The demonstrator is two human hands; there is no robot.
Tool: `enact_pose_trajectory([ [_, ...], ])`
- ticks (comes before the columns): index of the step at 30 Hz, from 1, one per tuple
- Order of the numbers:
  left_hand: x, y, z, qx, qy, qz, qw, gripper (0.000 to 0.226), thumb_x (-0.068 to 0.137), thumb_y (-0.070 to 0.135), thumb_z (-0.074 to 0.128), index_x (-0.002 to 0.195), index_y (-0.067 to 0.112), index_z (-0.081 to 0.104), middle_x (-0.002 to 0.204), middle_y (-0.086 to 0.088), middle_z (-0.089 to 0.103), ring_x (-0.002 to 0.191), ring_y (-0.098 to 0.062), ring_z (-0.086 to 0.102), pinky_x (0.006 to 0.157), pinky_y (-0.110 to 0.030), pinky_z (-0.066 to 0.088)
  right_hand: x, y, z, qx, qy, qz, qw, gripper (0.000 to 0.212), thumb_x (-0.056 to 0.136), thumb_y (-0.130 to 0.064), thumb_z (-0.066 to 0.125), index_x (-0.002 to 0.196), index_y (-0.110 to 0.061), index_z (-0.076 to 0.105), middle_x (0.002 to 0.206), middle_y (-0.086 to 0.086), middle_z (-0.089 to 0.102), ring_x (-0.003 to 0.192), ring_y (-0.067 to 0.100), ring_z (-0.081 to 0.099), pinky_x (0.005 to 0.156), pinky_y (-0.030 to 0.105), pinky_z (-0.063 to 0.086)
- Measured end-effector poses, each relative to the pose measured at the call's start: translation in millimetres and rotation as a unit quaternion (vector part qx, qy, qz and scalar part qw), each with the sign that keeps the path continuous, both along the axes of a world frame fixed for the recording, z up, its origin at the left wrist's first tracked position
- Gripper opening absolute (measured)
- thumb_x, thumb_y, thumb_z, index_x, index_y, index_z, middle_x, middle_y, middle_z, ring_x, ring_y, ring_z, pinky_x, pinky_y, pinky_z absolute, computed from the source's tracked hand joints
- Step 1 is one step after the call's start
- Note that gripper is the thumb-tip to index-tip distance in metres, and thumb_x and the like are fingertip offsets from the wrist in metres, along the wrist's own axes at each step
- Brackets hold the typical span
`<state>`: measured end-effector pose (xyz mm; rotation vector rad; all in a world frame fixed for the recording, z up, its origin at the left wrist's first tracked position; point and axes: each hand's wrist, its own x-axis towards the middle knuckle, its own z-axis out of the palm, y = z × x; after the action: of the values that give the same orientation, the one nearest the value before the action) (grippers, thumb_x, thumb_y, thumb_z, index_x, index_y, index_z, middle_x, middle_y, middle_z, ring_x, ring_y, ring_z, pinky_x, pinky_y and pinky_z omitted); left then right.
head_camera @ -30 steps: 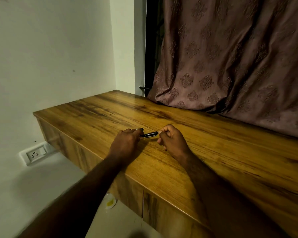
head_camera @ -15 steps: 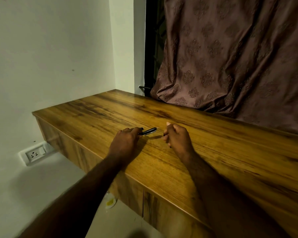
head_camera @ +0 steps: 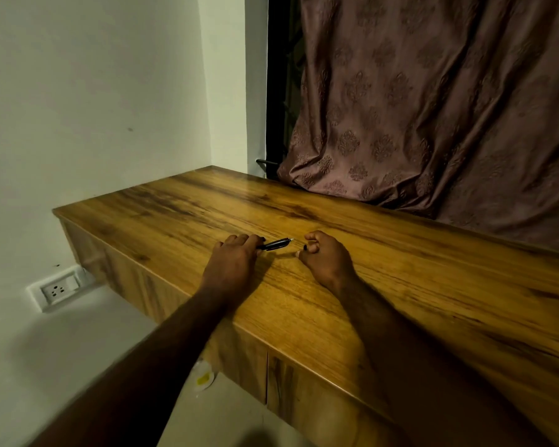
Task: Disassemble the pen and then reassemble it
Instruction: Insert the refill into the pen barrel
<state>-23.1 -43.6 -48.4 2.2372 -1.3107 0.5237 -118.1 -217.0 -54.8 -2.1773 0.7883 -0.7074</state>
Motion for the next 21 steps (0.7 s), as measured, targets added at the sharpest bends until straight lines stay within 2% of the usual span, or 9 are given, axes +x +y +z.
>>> enact_pose_trajectory([
  [4,-3,1,2,0.010,0.010,-0.002,1.000,0.071,0.082,0.058,0.011,0.122,0.018,0.054,0.113,-0.006,0.063,0.098,-0.024,0.055,0.082,-0.038,0.038,7,2,0,-0.081,0.076,-0.039,0.993,0.035,0.083,-0.036,0.067,0.117,-0.028,0.062,0.108,-0.005,0.066,0.099,0.022,0.063,0.082,0.036,0.052],
  [7,-1,1,1,0.018,0.009,0.002,1.000,0.053,0.089,0.050,0.028,0.123,0.018,0.053,0.113,-0.005,0.064,0.098,-0.023,0.055,0.082,-0.038,0.038,8,3,1,-0.087,0.077,-0.061,0.991,0.007,0.086,-0.033,0.062,0.091,-0.031,0.067,0.099,-0.005,0.070,0.090,0.022,0.064,0.077,0.035,0.054],
  [8,0,0,0,0.014,0.008,-0.001,1.000,0.047,0.091,0.047,0.032,0.122,0.018,0.053,0.112,-0.005,0.064,0.097,-0.023,0.055,0.082,-0.038,0.039,8,2,0,-0.085,0.066,-0.058,0.992,0.005,0.086,-0.032,0.062,0.084,-0.031,0.066,0.093,-0.006,0.071,0.086,0.021,0.064,0.075,0.035,0.054],
  [10,2,0,0,0.005,0.013,-0.006,1.000,0.047,0.092,0.048,0.028,0.118,0.019,0.054,0.109,-0.004,0.064,0.094,-0.023,0.056,0.080,-0.037,0.039,8,1,-1,-0.054,0.012,-0.029,0.998,0.007,0.086,-0.029,0.063,0.080,-0.029,0.066,0.082,-0.007,0.069,0.078,0.015,0.063,0.072,0.033,0.053],
  [14,4,-1,-2,-0.012,0.012,-0.004,1.000,0.029,0.094,0.036,0.035,0.111,0.021,0.053,0.105,-0.004,0.065,0.091,-0.024,0.056,0.077,-0.037,0.039,-2,2,7,0.102,-0.155,0.041,0.982,0.008,0.088,-0.008,0.062,0.092,-0.012,0.067,0.077,0.002,0.065,0.065,0.013,0.058,0.061,0.025,0.050],
  [17,3,0,0,-0.014,0.023,-0.006,1.000,0.043,0.092,0.045,0.027,0.110,0.019,0.055,0.105,-0.004,0.065,0.092,-0.025,0.057,0.077,-0.037,0.038,-8,9,13,0.153,-0.196,0.060,0.967,0.012,0.089,-0.002,0.060,0.091,-0.012,0.065,0.082,0.005,0.067,0.062,0.010,0.057,0.044,0.011,0.040],
  [18,2,0,0,-0.013,0.023,-0.004,1.000,0.045,0.091,0.046,0.026,0.111,0.018,0.055,0.106,-0.004,0.065,0.093,-0.025,0.057,0.078,-0.037,0.038,-7,13,15,0.165,-0.206,0.067,0.962,0.013,0.089,-0.002,0.060,0.090,-0.014,0.064,0.084,0.006,0.068,0.061,0.011,0.057,0.043,0.011,0.039],
  [21,4,0,-1,-0.010,0.012,0.008,1.000,0.028,0.094,0.034,0.038,0.112,0.019,0.054,0.108,-0.003,0.065,0.096,-0.025,0.057,0.081,-0.039,0.038,-2,22,15,0.173,-0.218,0.084,0.957,0.013,0.088,-0.005,0.063,0.090,-0.017,0.058,0.081,0.004,0.069,0.058,0.013,0.058,0.044,0.015,0.040],
])
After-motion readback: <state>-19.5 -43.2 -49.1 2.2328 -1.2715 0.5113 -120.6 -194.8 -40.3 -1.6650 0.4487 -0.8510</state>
